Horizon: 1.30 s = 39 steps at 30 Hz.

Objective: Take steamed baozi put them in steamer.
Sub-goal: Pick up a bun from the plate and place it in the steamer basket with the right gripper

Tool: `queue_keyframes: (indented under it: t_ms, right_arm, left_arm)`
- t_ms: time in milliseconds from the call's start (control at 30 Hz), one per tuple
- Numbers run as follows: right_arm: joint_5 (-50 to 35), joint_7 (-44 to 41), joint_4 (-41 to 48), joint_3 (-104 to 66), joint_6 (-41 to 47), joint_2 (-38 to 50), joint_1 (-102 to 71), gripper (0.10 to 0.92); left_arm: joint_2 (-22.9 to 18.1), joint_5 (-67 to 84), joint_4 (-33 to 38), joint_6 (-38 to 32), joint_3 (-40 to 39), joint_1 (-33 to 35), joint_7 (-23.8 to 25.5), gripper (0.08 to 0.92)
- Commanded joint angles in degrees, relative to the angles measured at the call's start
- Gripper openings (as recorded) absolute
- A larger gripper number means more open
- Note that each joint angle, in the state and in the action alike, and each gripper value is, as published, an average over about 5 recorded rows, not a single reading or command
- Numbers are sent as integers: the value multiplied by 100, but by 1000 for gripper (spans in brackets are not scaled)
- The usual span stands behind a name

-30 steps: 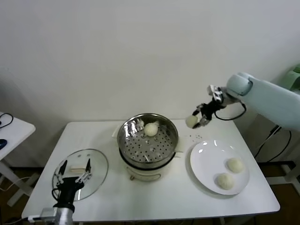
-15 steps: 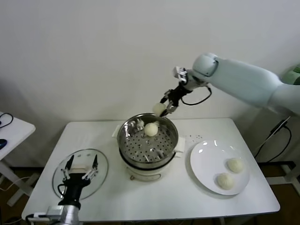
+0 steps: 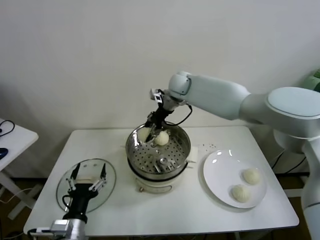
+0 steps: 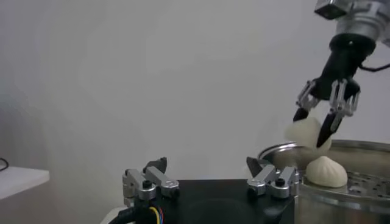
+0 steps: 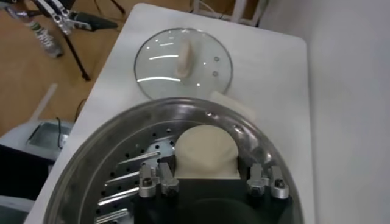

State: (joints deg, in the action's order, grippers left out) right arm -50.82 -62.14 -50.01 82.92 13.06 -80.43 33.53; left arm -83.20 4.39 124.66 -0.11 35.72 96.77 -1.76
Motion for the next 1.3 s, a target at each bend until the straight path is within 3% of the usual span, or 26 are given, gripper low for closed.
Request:
queue_keyframes:
  t_ms: [33,1033,1133,1300]
  right_arm:
    - [129,5,166,222,-24,-390,-217,653]
    - [616,-102,484,305,-205,-555,-513,666]
    - [636,-105,484,305,-230,-560,-526,681]
    - [638,-108,507,260,-279,-580,-533,779]
  left_arm:
    - [-26,-50,-12,-1,-12,4,-19,823]
    - [-21,63,-53,34,89,67,-55,823]
    - [-19,63,-57,40,88,53,-56,823]
    - [-20,61,-65,40,83,51,-58,823]
